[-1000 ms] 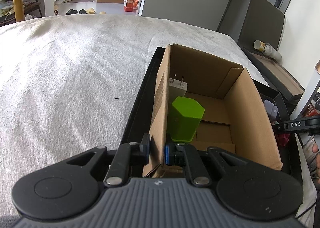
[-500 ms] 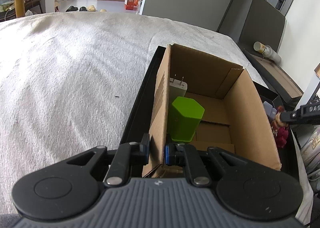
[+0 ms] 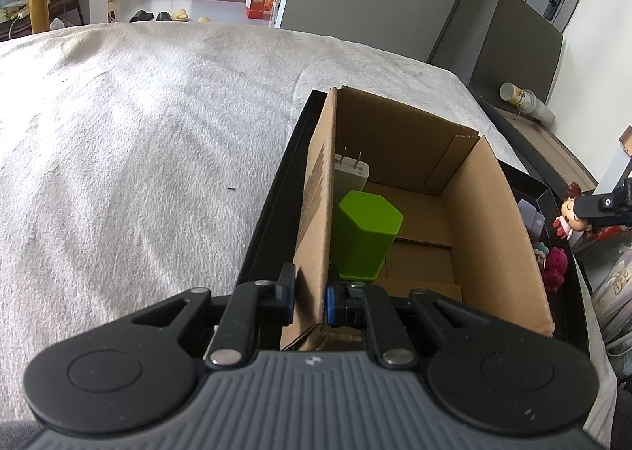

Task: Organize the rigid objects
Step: 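Lift the bear figurine with the right gripper and carry it over the box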

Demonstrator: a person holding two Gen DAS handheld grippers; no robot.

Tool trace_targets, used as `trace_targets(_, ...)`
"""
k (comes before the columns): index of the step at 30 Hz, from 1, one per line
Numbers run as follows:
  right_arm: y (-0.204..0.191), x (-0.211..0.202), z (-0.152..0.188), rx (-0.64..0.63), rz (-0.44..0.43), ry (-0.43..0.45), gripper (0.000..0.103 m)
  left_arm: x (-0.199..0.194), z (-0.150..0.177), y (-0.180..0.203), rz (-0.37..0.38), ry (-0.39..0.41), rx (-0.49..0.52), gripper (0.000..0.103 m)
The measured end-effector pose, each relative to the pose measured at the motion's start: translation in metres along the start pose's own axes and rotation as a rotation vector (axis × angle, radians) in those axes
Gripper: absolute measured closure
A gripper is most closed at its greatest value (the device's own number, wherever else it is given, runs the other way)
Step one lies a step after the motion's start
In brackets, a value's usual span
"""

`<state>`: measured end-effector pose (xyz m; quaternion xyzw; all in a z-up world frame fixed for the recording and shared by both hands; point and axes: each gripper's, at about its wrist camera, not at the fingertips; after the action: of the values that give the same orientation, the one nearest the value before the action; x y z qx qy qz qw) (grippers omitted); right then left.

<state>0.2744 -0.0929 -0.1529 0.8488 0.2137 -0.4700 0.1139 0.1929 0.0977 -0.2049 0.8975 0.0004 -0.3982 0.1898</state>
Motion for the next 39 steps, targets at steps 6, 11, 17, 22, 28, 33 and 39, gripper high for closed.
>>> trace_targets(6,-0.009,-0.009,-0.006,-0.001,-0.012,0.024,0.073,-0.001,0.0,0.0,-0.001,0.001,0.004,0.091)
trace_targets(11,-0.016,-0.014,-0.012,-0.003,-0.022,0.036,0.073,-0.001,0.0,0.0,0.0,0.0,0.0,0.091)
trace_targets(17,-0.03,-0.014,-0.02,-0.024,-0.039,0.053,0.073,-0.001,0.0,0.0,0.003,0.001,-0.002,0.091)
trace_targets(22,-0.047,-0.011,-0.029,-0.051,-0.062,0.066,0.073,-0.001,-0.001,-0.001,0.006,-0.001,-0.003,0.091)
trace_targets(28,-0.067,0.002,-0.038,-0.068,-0.087,0.06,0.072,-0.001,-0.001,-0.002,0.014,-0.001,-0.009,0.091)
trace_targets(33,-0.085,0.018,-0.036,-0.101,-0.107,0.035,0.072,-0.001,-0.001,-0.002,0.021,0.0,-0.003,0.091)
trace_targets(39,-0.105,0.04,-0.029,-0.115,-0.115,0.001,0.072,0.0,-0.001,-0.005,0.032,0.003,-0.004,0.091)
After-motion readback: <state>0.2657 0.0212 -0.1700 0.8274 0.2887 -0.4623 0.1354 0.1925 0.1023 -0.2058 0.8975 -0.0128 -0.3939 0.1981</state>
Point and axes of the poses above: each gripper's, at about its wrist camera, not at the fingertips, and x roughly the way its jaws point, y to its right, z to its underside, and after that the axes turned 8 degrees about z, right-handed
